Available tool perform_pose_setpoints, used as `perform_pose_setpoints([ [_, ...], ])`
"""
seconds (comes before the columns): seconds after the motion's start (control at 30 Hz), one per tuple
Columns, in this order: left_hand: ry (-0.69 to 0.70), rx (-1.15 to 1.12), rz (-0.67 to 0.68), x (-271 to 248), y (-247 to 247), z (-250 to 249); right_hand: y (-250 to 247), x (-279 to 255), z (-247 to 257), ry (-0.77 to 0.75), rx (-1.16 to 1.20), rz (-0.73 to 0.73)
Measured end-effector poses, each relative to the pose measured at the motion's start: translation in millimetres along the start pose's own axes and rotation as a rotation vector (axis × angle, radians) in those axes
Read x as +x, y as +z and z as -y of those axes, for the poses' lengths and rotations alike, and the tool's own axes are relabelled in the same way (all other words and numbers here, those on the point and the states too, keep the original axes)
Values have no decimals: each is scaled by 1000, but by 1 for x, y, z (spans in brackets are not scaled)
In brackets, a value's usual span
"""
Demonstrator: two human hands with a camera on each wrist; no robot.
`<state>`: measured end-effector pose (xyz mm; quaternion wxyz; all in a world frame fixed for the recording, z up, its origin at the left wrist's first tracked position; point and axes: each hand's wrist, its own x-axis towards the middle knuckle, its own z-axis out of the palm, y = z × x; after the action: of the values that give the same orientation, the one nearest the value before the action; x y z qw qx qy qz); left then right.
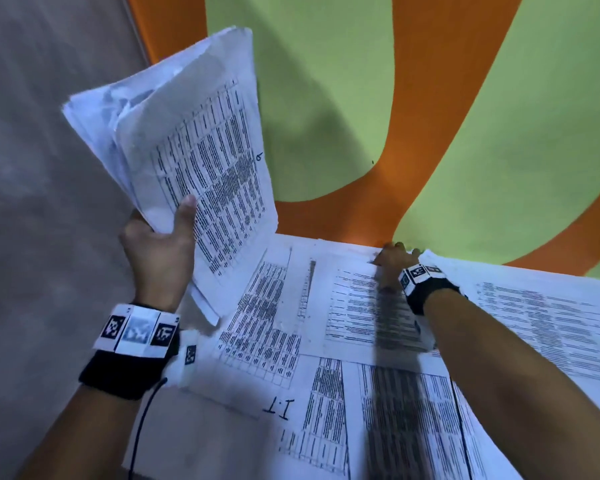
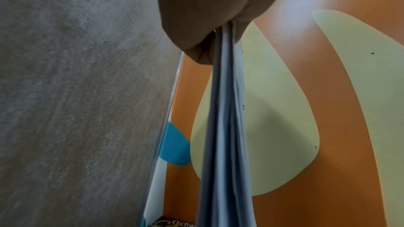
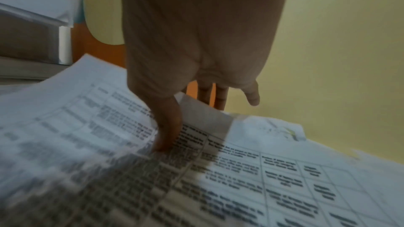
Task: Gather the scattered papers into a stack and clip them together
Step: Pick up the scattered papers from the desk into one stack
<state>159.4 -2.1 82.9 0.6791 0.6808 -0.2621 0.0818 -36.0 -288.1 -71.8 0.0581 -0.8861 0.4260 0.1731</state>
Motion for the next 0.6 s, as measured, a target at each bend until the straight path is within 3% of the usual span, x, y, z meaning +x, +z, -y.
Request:
perform_pose_setpoints([
  [0.3, -3, 70, 48, -12, 10, 7, 14, -23, -2, -69, -3, -247],
  [0.47, 35, 33, 57, -5, 2, 18, -20, -64, -16, -88, 362, -434],
  [0.6, 70, 18, 45, -10, 9, 10, -50, -118, -65, 82, 627, -520],
])
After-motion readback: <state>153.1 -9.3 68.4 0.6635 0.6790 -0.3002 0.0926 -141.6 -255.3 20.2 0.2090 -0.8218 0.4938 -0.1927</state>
